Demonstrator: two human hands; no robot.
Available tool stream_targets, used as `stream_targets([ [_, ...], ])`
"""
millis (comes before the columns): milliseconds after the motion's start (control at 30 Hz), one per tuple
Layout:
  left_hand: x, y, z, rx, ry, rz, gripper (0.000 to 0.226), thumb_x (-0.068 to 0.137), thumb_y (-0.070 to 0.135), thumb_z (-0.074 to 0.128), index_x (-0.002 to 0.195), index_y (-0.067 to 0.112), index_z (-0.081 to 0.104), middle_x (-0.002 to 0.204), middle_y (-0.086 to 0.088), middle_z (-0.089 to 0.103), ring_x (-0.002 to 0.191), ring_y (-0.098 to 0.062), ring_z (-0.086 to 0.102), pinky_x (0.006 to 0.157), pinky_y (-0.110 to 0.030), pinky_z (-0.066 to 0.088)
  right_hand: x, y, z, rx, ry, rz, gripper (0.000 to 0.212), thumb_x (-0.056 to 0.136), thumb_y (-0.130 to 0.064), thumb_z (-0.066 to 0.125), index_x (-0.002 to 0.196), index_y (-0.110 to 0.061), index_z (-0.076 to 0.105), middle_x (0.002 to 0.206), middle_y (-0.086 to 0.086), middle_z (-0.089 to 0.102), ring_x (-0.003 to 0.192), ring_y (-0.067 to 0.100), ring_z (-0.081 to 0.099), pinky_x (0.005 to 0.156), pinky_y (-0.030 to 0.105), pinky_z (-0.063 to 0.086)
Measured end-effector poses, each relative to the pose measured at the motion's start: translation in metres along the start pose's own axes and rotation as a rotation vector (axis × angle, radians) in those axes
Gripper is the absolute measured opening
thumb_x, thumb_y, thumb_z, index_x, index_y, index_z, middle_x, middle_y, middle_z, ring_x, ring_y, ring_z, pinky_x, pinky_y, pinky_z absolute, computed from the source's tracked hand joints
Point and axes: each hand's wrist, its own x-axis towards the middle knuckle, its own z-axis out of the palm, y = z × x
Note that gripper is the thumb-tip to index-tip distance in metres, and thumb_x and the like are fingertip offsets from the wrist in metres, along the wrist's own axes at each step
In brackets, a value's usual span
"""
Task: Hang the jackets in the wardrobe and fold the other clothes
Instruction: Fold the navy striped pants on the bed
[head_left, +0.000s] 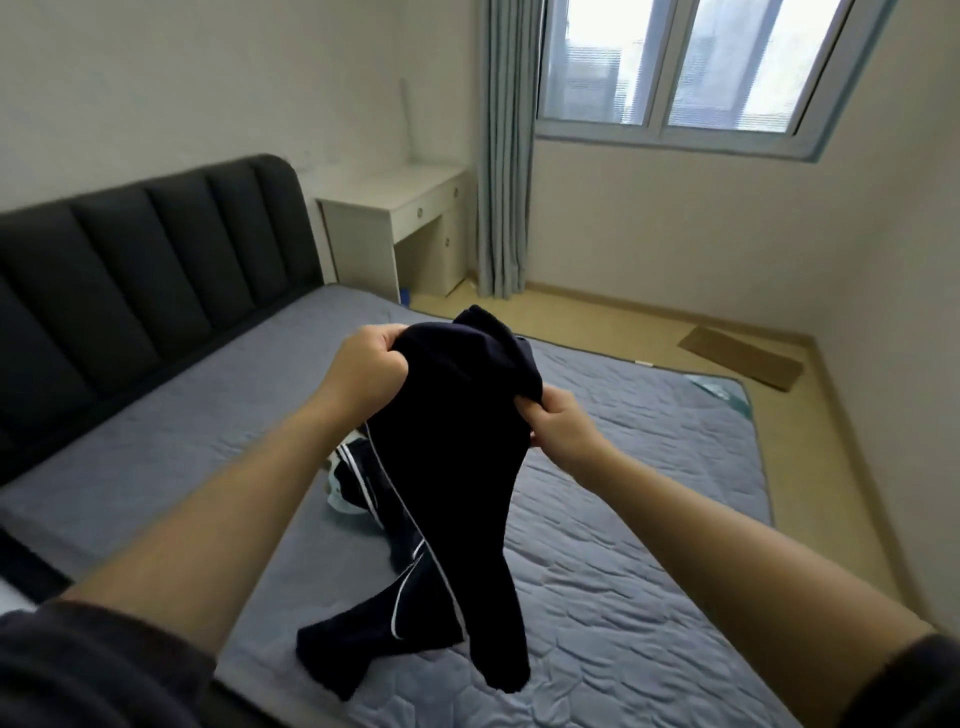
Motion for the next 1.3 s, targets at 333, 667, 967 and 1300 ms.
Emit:
stream_targets([
  [333, -0.024, 0.134, 0.021, -0.147, -0.027, 0.036, 0.038, 0.067, -0.008, 0.028, 0.073, 0.005, 0.063, 0.054, -0.006, 0.049, 0.048, -0.017, 0.043, 0.048, -0.021, 0.033, -0.134, 0.004, -0.039, -0.066, -0.293, 0.019, 0.029, 0.098, 0.005, 0.038, 0.125, 0.000, 0.049, 0.082, -0.002, 0.054, 0.059, -0.009, 0.056, 0.059, 0.008, 0.041],
  [667, -0.015, 0.076, 0.022, 0.318, -0.091, -0.044, 0.022, 0.089, 0.021, 0.041, 0.074, 0.011, 0.054, 0.075, -0.009, 0.054, 0.078, -0.029, 0.052, 0.063, -0.030, 0.033, -0.135, -0.030, -0.085, 0.140, 0.406, 0.148, 0.034, 0.104, -0.026, 0.026, 0.101, -0.008, 0.055, 0.088, 0.009, 0.054, 0.080, 0.015, 0.053, 0.070, 0.028, 0.040],
  [967, -0.048, 0.014, 0.069, 0.345, -0.272, -0.030, 0.020, 0.095, 0.022, 0.051, 0.105, 0.008, 0.061, 0.104, -0.011, 0.065, 0.088, -0.021, 0.056, 0.072, -0.030, 0.040, -0.099, -0.076, -0.087, 0.190, 0.605, 0.036, 0.034, 0.102, -0.025, 0.035, 0.078, -0.012, 0.054, 0.077, 0.005, 0.055, 0.084, 0.023, 0.053, 0.073, 0.031, 0.042],
  [1300, -0.101, 0.060, 0.140, 0.125, -0.664, 0.207, 0.070, 0.073, 0.056, 0.065, 0.133, 0.028, 0.042, 0.120, 0.008, 0.054, 0.109, -0.010, 0.053, 0.083, -0.019, 0.043, -0.091, -0.071, -0.082, 0.162, 0.562, 0.034, 0.034, 0.102, -0.026, 0.035, 0.071, -0.019, 0.047, 0.073, 0.002, 0.047, 0.075, 0.016, 0.046, 0.075, 0.031, 0.038],
])
